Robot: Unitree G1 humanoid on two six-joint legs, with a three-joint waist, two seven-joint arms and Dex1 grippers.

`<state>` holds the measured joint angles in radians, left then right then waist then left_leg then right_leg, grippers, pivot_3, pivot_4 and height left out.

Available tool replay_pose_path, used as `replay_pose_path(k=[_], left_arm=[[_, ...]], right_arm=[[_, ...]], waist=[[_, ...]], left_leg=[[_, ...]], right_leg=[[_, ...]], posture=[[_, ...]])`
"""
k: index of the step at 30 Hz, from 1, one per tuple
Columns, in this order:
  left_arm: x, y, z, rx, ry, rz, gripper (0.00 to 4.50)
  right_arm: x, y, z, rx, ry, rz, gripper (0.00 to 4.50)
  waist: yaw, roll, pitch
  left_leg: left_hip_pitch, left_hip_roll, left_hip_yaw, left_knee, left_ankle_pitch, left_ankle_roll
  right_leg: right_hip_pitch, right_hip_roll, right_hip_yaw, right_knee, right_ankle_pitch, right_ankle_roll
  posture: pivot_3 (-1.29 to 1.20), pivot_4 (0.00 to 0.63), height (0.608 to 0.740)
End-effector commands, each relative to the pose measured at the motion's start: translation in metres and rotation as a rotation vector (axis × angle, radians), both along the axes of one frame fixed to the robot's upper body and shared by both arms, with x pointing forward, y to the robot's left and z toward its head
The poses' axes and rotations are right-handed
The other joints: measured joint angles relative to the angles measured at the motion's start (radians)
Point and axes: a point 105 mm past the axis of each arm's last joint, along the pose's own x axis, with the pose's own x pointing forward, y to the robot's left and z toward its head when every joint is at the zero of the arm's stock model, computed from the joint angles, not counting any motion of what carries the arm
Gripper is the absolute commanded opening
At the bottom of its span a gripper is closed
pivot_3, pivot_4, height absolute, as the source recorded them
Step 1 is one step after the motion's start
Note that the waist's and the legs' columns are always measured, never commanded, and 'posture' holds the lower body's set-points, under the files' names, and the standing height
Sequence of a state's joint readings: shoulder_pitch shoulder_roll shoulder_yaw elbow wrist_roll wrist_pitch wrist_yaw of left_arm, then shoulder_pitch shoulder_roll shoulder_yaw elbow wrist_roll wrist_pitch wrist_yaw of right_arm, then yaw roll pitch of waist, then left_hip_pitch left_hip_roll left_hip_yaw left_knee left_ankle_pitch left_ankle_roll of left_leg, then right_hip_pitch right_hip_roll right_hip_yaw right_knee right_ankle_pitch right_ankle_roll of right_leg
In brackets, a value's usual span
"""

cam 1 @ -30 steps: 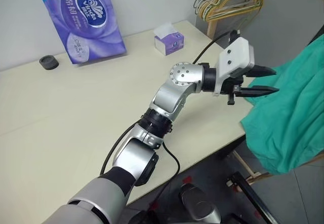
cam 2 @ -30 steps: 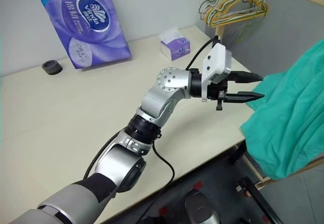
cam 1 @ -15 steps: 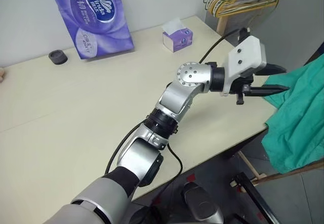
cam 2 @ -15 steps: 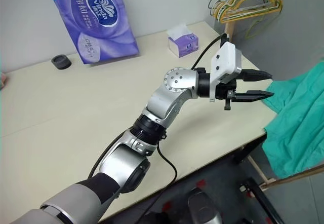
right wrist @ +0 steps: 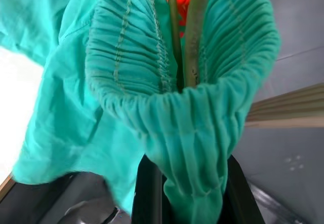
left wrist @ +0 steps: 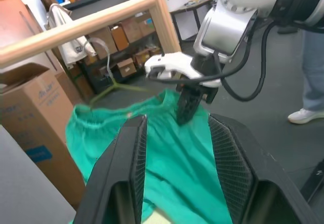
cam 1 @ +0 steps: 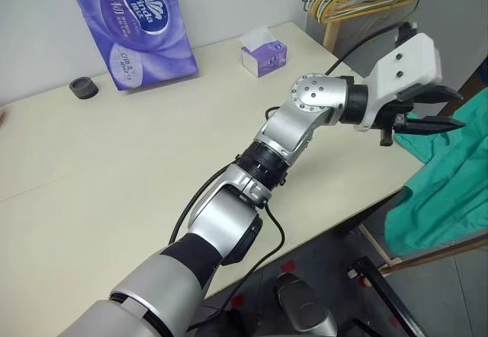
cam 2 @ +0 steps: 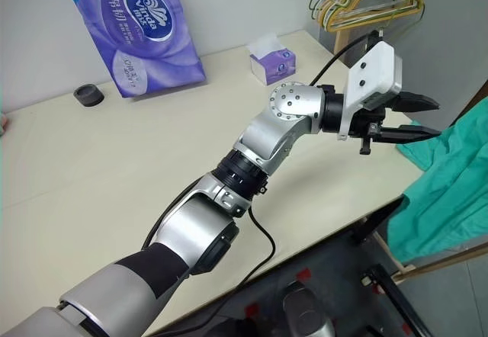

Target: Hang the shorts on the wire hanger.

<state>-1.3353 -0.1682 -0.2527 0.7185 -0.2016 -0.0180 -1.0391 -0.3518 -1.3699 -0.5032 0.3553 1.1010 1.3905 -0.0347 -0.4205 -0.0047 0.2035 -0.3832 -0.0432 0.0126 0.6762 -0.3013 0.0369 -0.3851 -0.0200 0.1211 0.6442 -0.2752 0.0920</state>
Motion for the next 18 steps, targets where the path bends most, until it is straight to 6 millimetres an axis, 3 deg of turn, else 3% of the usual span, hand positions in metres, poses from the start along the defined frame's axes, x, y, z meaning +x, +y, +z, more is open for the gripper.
replay_pose_path(k=[1, 8, 15, 18], left_arm=[[-0.028, -0.021, 0.019, -0.064, -0.047, -0.099, 2.02], [-0.025, -0.021, 0.018, -0.065, -0.06, -0.083, 2.02], [-0.021, -0.02, 0.018, -0.065, -0.076, -0.061, 2.02], [-0.02, -0.021, 0.02, -0.069, -0.081, -0.054, 2.02]], right_arm=[[0.002, 0.009, 0.022, -0.044, -0.079, 0.051, 0.0], [0.006, 0.041, 0.018, -0.066, -0.103, 0.188, 0.0], [0.006, 0.08, 0.028, -0.16, -0.172, 0.338, 0.0], [0.006, 0.085, 0.037, -0.172, -0.235, 0.331, 0.0]], waist=[[0.0, 0.0, 0.0], [0.001, 0.0, 0.0], [0.002, 0.0, 0.0], [0.001, 0.0, 0.0]], left_leg=[[0.0, 0.0, 0.0, 0.0, 0.0, 0.0], [-0.002, 0.0, 0.001, 0.0, 0.0, 0.0], [-0.003, 0.0, 0.0, 0.0, 0.0, 0.0], [-0.004, 0.0, 0.0, 0.0, 0.0, 0.0]], right_leg=[[-0.001, 0.0, 0.0, 0.0, 0.0, 0.0], [-0.002, 0.0, 0.0, 0.0, 0.0, 0.002], [-0.003, 0.0, 0.0, 0.0, 0.0, 0.002], [-0.003, 0.0, 0.0, 0.0, 0.001, 0.003]], posture=[[-0.48, 0.215, 0.74], [-0.48, 0.21, 0.74], [-0.48, 0.208, 0.74], [-0.49, 0.21, 0.74]])
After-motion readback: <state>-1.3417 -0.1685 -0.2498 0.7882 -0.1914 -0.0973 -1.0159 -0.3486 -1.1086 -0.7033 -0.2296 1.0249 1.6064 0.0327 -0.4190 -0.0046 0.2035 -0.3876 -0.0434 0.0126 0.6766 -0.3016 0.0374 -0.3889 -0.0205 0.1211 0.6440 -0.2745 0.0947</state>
